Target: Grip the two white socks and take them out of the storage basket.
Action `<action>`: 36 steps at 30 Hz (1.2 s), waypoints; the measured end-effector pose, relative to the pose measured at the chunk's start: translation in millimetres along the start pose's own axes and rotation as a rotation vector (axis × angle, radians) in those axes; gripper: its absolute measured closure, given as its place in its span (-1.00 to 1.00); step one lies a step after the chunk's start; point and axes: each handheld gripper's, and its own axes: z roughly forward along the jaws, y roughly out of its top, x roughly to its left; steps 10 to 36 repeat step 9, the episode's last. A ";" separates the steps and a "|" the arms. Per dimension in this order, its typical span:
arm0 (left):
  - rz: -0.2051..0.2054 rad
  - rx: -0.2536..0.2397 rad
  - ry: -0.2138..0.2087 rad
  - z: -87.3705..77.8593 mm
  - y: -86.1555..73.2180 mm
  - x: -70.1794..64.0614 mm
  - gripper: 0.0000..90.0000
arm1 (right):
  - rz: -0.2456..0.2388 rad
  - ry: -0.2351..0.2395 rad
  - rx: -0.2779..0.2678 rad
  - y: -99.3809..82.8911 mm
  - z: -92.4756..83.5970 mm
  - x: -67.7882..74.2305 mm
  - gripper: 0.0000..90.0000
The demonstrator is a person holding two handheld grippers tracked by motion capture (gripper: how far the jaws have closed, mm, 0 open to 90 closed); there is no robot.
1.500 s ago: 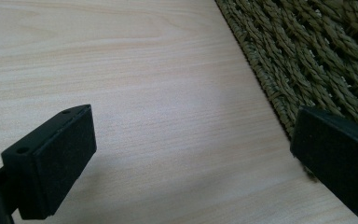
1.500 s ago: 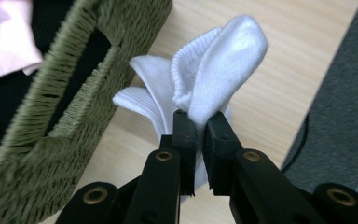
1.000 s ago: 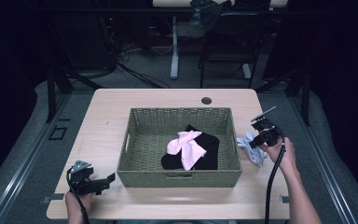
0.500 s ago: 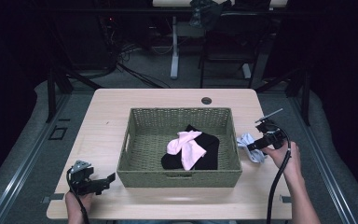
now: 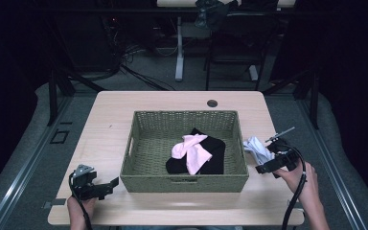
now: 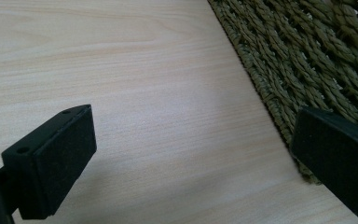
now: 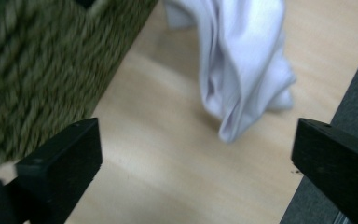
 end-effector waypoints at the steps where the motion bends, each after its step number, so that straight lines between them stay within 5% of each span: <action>1: -0.001 -0.005 0.001 0.3 -0.1 -0.2 -0.99 | 0.010 0.014 0.003 -3.5 0.9 0.6 -1.00; 7: -0.008 -0.012 -0.005 0.4 0.2 0.4 -0.99 | 0.033 0.034 0.036 -21.0 14.0 -2.5 -1.00; 36: -0.006 -0.012 -0.007 0.6 0.4 -0.1 -0.99 | 0.030 0.023 0.035 -20.7 12.1 -6.5 -1.00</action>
